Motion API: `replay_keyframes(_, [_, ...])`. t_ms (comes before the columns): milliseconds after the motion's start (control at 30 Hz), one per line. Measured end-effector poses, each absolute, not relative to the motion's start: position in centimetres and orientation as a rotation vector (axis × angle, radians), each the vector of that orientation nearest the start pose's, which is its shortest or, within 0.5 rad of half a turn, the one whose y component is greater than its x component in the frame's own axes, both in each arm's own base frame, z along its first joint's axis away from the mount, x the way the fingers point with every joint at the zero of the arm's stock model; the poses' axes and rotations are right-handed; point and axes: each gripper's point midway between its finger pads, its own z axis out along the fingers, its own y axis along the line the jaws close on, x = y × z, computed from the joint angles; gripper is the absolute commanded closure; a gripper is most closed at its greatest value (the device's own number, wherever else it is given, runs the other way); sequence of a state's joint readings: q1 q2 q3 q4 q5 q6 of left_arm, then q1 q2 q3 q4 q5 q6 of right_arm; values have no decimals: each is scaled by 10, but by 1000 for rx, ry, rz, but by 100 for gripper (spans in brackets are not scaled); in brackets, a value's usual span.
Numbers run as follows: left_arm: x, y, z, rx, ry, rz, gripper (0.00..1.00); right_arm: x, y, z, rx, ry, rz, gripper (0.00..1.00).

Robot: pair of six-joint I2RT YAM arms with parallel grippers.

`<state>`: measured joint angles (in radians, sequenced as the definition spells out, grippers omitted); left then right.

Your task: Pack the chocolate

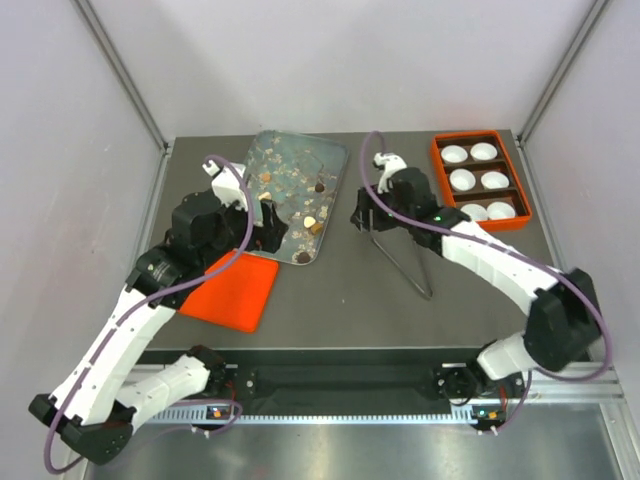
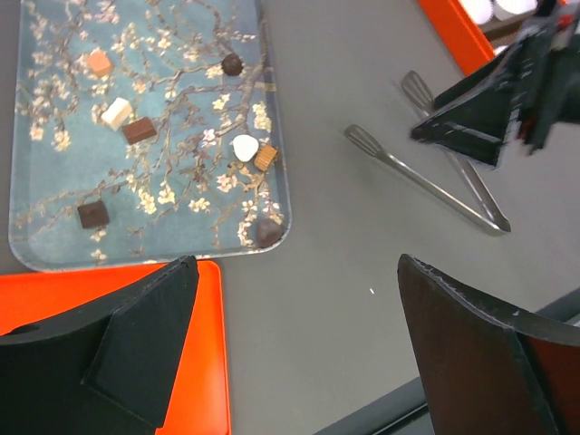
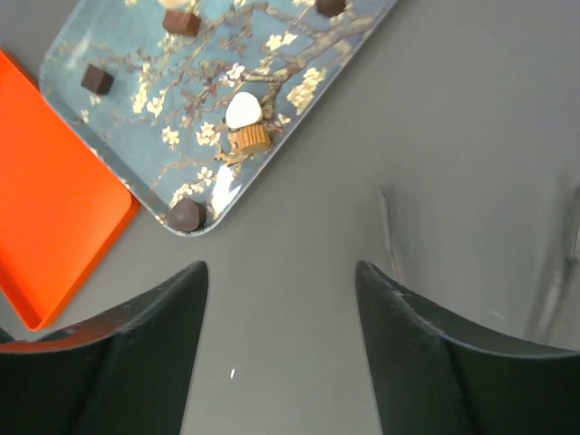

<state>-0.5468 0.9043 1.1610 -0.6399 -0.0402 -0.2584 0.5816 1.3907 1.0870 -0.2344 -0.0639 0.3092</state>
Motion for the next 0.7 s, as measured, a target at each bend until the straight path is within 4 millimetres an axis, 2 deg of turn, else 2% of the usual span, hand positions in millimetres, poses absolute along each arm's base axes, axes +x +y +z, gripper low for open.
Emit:
replay_keyframes(133, [265,-152,302,184,2019,-480,5,354,278,170,-395,2165,577,41])
replay_keyframes(233, [276,-148,290,125,2080,-528,4,368,297,160,-430,2165,572,43])
replay_keyframes(367, [291,-118,290,-34,2089,-544,4,383,321,150,-483,2152,563,47])
replay_keyframes(467, [291,-113,289,-90,2088,-562,4,384,333,144,-513,2148,540,47])
replay_keyframes(600, [285,-113,274,-125,2112,-573,2,385,318,137,-483,2198,433,36])
replay_keyframes(667, [281,-111,265,-134,2123,-569,2,385,297,132,-456,2241,369,31])
replay_keyframes(700, [278,-111,261,-130,2128,-567,2,384,284,131,-435,2257,336,25])
